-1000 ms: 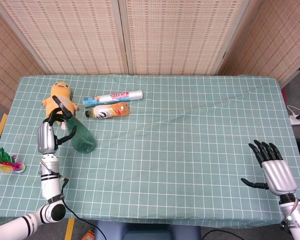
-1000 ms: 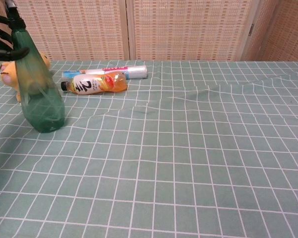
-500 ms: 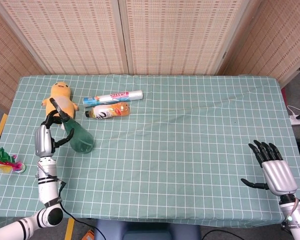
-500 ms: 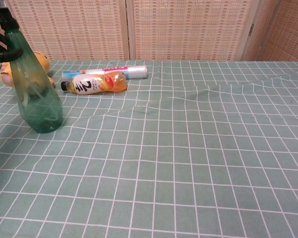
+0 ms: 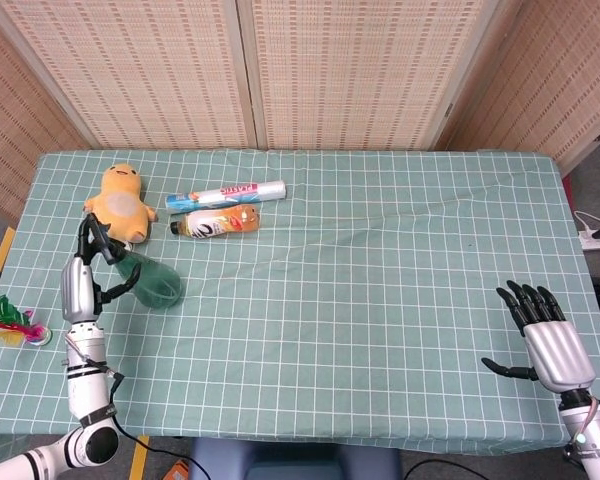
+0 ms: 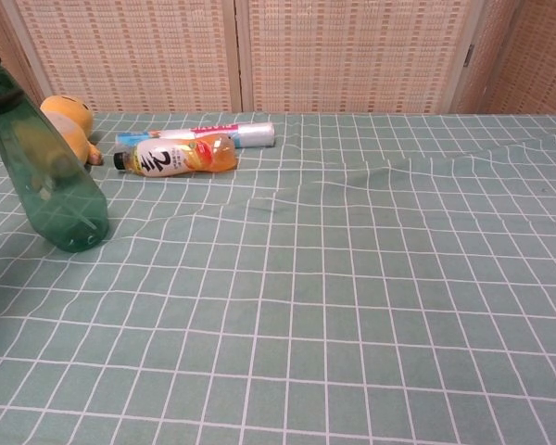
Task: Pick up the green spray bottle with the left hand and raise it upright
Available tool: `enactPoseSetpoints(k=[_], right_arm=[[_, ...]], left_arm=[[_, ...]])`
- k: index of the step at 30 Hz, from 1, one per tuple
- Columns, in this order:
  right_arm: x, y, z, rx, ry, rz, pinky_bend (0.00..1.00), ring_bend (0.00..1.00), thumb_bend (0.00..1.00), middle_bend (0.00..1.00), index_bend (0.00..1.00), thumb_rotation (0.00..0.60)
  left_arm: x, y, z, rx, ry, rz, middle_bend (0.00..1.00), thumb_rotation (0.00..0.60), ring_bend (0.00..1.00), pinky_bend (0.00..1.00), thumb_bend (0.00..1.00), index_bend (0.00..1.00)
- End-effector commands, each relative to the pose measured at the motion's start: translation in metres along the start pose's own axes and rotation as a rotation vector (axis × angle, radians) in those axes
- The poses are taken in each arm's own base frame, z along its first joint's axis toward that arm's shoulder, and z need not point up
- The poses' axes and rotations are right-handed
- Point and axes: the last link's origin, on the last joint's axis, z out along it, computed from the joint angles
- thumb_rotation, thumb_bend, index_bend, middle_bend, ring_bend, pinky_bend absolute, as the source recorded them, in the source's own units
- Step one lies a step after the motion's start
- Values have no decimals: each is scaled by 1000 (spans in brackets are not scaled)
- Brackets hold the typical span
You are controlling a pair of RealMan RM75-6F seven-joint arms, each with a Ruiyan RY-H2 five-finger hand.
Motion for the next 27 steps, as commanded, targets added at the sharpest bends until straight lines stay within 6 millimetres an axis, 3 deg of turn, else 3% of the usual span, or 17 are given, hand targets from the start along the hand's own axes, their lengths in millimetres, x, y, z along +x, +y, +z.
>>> enactPoseSetpoints(k=[1, 14, 21, 27], right_arm=[[0, 0, 0, 0, 0, 0, 16, 0, 58, 0, 46, 600], [0, 0, 0, 4, -4, 11, 16, 0, 58, 0, 55, 600], [1, 0, 0, 11, -9, 12, 16, 0, 58, 0, 55, 600], [1, 0, -2, 18, -6, 19, 16, 0, 58, 0, 56, 600]], left_arm=[[2, -1, -1, 4, 3, -3, 388, 600, 379, 274, 226, 50], [20, -6, 1, 35, 37, 32, 332, 600, 324, 274, 219, 20], [36, -9, -10, 29, 47, 29, 328, 600, 319, 271, 217, 10], [43, -10, -19, 32, 18, 26, 269, 600, 264, 230, 190, 0]])
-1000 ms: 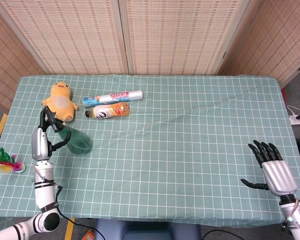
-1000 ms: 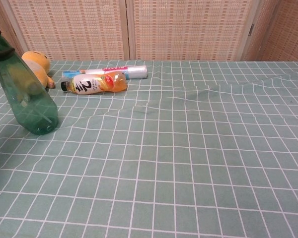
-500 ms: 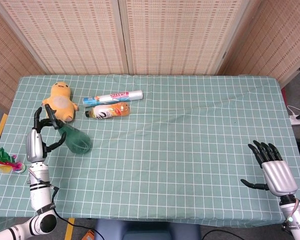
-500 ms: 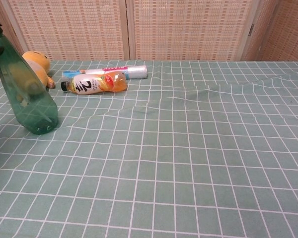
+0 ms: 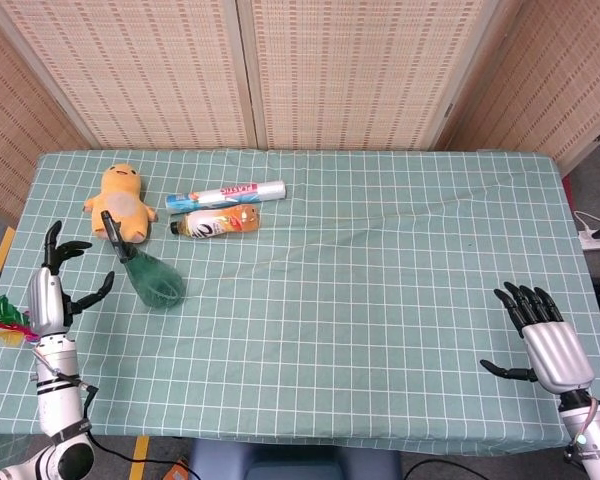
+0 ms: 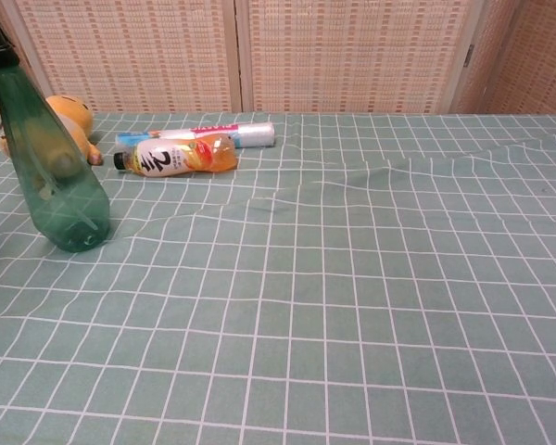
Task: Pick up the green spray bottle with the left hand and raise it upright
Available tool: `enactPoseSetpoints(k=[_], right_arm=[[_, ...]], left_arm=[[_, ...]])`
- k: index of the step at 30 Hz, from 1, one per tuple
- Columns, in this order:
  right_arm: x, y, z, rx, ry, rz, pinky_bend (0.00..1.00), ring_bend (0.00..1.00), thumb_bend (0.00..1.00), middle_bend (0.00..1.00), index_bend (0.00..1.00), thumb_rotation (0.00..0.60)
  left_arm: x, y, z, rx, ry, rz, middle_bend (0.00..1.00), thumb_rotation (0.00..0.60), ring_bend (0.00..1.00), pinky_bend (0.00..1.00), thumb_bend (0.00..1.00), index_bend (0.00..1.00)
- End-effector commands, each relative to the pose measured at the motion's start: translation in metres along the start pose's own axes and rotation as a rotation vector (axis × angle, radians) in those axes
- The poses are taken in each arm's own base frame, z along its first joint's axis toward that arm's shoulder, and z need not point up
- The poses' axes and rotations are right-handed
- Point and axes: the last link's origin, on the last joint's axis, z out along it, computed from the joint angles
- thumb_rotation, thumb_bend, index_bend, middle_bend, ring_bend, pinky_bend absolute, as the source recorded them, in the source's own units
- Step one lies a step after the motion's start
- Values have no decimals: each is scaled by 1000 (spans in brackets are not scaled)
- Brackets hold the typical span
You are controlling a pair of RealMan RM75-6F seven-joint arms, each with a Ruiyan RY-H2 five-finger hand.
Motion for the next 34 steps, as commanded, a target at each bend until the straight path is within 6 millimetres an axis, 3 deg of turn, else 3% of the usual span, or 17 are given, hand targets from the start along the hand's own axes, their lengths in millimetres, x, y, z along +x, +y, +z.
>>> enactPoseSetpoints(k=[1, 5, 7, 12, 14, 15, 17, 25, 29, 34], right_arm=[[0, 0, 0, 2, 1, 2, 16, 0, 58, 0, 56, 600], [0, 1, -1, 6, 1, 5, 16, 0, 58, 0, 59, 600], [1, 1, -1, 9, 1, 5, 16, 0, 58, 0, 63, 600], [1, 1, -2, 12, 0, 5, 16, 0, 58, 0, 65, 600], [1, 0, -2, 14, 1, 6, 16, 0, 58, 0, 65, 600], [1, 0, -2, 15, 2, 5, 16, 0, 58, 0, 65, 600], [1, -1, 0, 14, 1, -1, 16, 0, 58, 0, 65, 600], [0, -3, 0, 12, 7, -14, 16, 0, 59, 0, 67, 600], [0, -2, 1, 7, 7, -13, 16, 0, 60, 0, 68, 600], [0, -1, 0, 5, 5, -8, 16, 0, 60, 0, 68, 600]], left_arm=[[5, -1, -3, 2, -3, -3, 256, 600, 252, 219, 188, 0], [21, -2, -4, 2, 20, 8, 242, 600, 238, 210, 205, 0], [29, -4, -3, 5, 27, 32, 242, 600, 237, 222, 261, 16], [40, -8, -3, 1, 12, 105, 257, 600, 237, 261, 325, 226], [47, -15, -5, -38, -38, 248, 279, 600, 237, 262, 326, 315], [58, -25, -7, -114, -44, 444, 295, 600, 240, 254, 326, 344], [60, -39, -14, -168, -63, 546, 324, 600, 254, 224, 327, 374], [69, -56, -25, -204, -236, 797, 317, 600, 257, 250, 344, 331], [68, -55, -29, -195, -268, 843, 309, 600, 244, 250, 423, 291], [63, -50, -29, -213, -269, 854, 304, 600, 245, 235, 425, 253]])
